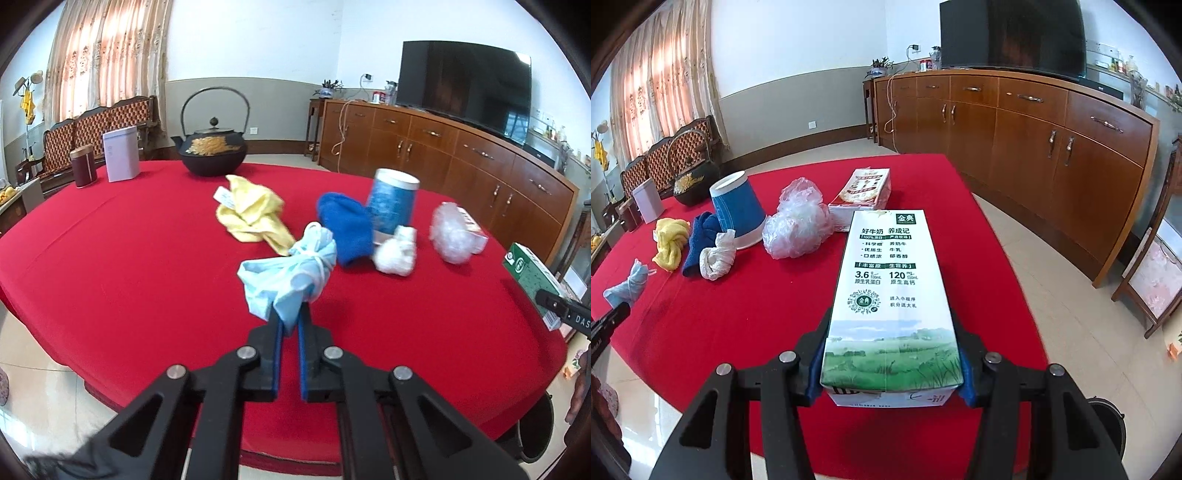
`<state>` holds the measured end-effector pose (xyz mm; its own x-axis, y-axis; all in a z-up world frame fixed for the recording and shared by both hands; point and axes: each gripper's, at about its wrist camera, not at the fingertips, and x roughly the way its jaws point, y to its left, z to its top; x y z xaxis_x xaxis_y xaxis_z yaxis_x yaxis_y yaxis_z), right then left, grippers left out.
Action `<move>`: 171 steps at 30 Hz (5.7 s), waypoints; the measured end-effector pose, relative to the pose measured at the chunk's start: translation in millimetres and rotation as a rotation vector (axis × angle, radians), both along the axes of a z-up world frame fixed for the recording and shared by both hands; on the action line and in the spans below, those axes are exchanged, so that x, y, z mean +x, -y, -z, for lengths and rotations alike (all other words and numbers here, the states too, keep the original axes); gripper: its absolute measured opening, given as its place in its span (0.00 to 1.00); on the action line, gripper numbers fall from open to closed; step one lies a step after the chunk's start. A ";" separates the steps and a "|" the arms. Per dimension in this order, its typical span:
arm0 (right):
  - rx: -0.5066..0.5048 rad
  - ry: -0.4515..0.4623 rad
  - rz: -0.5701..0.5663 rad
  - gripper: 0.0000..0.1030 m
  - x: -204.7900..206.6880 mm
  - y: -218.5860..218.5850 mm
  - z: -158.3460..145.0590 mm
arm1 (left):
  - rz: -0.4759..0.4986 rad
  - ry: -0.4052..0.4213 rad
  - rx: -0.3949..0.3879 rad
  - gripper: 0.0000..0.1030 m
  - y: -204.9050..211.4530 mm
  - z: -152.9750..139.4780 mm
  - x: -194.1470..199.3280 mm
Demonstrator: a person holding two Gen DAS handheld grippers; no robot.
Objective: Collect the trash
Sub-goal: 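Carry the milk carton and light blue bundle over the black bin, then open both grippers to drop the carton and bundle into the bin, then move both tools back toward the table, then grasp the clear plastic bag with the right gripper while the left gripper grasps the blue knit towel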
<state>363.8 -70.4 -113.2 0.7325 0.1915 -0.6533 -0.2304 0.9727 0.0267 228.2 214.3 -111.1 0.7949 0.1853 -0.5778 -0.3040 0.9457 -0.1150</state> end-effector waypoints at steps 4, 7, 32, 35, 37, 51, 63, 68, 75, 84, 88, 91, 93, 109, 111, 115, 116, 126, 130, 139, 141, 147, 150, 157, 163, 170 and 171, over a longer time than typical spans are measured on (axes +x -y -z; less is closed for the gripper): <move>0.002 0.017 0.013 0.55 -15.8 16.0 -10.5 | 0.025 0.010 -0.023 0.08 22.8 -7.6 -7.9; 0.003 0.030 0.023 0.55 -31.2 31.9 -18.0 | 0.056 0.015 -0.022 0.08 43.1 -13.9 -12.8; 0.013 0.040 0.219 0.55 -118.3 178.0 -31.9 | 0.334 0.026 -0.005 0.08 191.4 -29.6 -27.9; 0.011 0.034 0.240 0.55 -125.1 193.4 -29.0 | 0.365 0.024 -0.003 0.08 206.9 -29.6 -26.5; 0.010 0.032 0.253 0.55 -128.9 202.1 -27.5 | 0.385 0.021 -0.002 0.08 216.1 -28.6 -26.2; 0.015 -0.002 0.358 0.55 -155.9 281.0 -8.9 | 0.570 -0.008 -0.004 0.08 307.8 -14.0 -16.6; 0.016 -0.079 0.407 0.55 -165.5 336.7 35.4 | 0.728 -0.090 -0.004 0.08 387.5 17.2 -9.1; 0.004 -0.121 0.396 0.55 -161.8 353.3 63.1 | 0.770 -0.134 -0.010 0.08 411.3 34.3 -2.3; -0.019 -0.197 0.343 0.55 -147.3 367.4 110.8 | 0.838 -0.209 -0.004 0.08 448.7 64.9 10.4; -0.117 -0.319 0.316 0.84 -122.8 389.6 175.9 | 0.809 -0.264 -0.002 0.74 455.4 89.8 30.0; -0.111 -0.315 0.362 0.98 -125.1 400.0 174.1 | 0.701 -0.222 0.077 0.75 424.0 76.3 24.0; -0.103 -0.314 0.402 1.00 -130.6 400.1 166.5 | 0.621 -0.165 0.130 0.89 405.2 64.3 8.9; -0.110 -0.301 0.416 1.00 -133.8 397.2 161.0 | 0.572 -0.119 0.139 0.95 390.2 57.7 0.9; -0.014 -0.061 0.394 1.00 -147.6 316.6 60.2 | 0.439 -0.034 0.147 0.99 334.3 11.9 -23.0; 0.013 -0.024 0.370 1.00 -147.5 301.9 50.0 | 0.408 -0.020 0.151 1.00 321.1 5.6 -27.9; 0.010 -0.002 0.293 1.00 -142.0 260.6 31.9 | 0.358 0.004 0.135 1.00 289.0 -6.9 -38.8; 0.005 -0.012 0.268 1.00 -139.3 247.4 27.6 | 0.344 0.014 0.123 1.00 277.6 -10.6 -42.1; 0.009 0.029 0.051 1.00 -123.8 132.5 -1.9 | 0.190 0.042 0.091 1.00 187.0 -22.2 -66.0; -0.002 0.059 -0.020 1.00 -117.4 89.4 -13.8 | 0.124 0.047 0.114 1.00 153.5 -23.2 -70.2; -0.027 0.101 -0.114 1.00 -87.7 11.1 -37.1 | 0.043 0.091 0.130 1.00 79.5 -40.8 -51.8; -0.032 0.109 -0.125 1.00 -78.0 -2.5 -39.3 | 0.037 0.085 0.121 1.00 66.8 -39.6 -43.3; -0.034 0.107 -0.155 0.97 -44.7 -34.1 -38.3 | 0.028 0.078 0.109 0.99 43.6 -35.1 -17.1; -0.031 0.094 -0.166 0.91 -24.7 -50.1 -36.2 | 0.030 0.070 0.096 0.99 34.8 -32.8 0.6; -0.037 0.058 -0.178 0.85 26.5 -82.8 -28.9 | 0.047 0.004 0.027 0.91 17.3 -19.4 52.9; -0.053 -0.029 -0.183 0.75 77.4 -112.0 -11.9 | 0.073 -0.048 -0.005 0.84 13.6 -11.1 96.8; -0.055 -0.116 -0.196 0.63 109.9 -125.3 7.7 | 0.096 -0.114 -0.056 0.75 8.0 1.4 125.3; -0.051 -0.120 -0.197 0.61 111.2 -125.7 9.4 | 0.103 -0.123 -0.077 0.70 6.4 4.6 127.9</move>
